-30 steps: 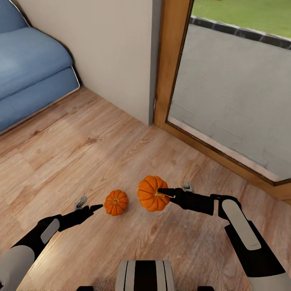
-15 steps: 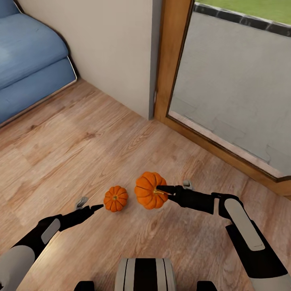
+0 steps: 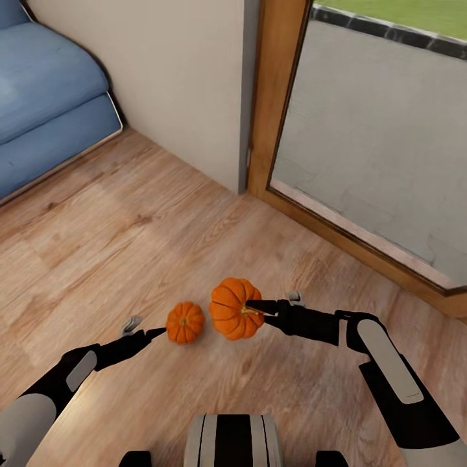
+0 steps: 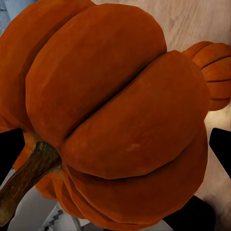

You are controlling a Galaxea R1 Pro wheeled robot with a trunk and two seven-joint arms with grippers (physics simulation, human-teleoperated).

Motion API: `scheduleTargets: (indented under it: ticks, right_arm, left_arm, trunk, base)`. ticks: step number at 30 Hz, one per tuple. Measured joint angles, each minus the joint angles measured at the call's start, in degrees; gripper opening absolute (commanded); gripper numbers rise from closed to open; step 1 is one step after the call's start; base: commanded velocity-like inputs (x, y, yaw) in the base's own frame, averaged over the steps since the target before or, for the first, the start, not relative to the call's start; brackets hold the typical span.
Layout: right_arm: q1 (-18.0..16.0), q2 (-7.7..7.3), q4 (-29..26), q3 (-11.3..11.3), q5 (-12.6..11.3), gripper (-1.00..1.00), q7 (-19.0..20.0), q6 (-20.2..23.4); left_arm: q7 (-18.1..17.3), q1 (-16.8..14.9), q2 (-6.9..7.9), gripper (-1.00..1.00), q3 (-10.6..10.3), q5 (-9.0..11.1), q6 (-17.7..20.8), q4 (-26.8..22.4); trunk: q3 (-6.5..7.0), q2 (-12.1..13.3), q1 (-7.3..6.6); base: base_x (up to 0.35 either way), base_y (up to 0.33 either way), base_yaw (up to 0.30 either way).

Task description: Place each of the two pumpkins and all three candles from the living room inside a cabinet in the living room (use any cabinet), then make sure every cabinet is closed, and position the cauldron so it is next to a table in the living room.

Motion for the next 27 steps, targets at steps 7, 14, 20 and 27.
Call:
scheduleTargets:
  ticks: [7,14,20,27]
  right_arm:
    - [0.0,0.0,0.0,0.06,-0.07,-1.0,-0.02,0.0]
    - [0.0,0.0,0.0,0.1,-0.11,-1.0,0.01,0.0]
    - [0.0,0.0,0.01,0.16,-0.17,-1.0,0.0,0.0]
    - [0.0,0.03,0.01,0.23,-0.21,-1.0,0.03,0.0]
  left_arm:
    - [0.02,0.0,-0.05,1.0,0.02,0.0,0.02,0.06]
    - [0.09,0.0,-0.05,1.0,0.02,0.0,-0.02,0.14]
    - [0.11,0.0,-0.05,1.0,0.02,0.0,-0.02,0.31]
    - [0.11,0.0,-0.09,1.0,0.02,0.01,-0.06,0.39]
  trunk:
    - [0.0,0.0,0.01]
    - [0.0,0.0,0.02]
    - [0.0,0.0,0.01]
    - [0.0,0.0,0.01]
  base:
    - [0.079,-0.036,0.0]
    - [0.039,-0.028,0.0]
    - [0.086,0.014,0.0]
    - [0.076,0.026,0.0]
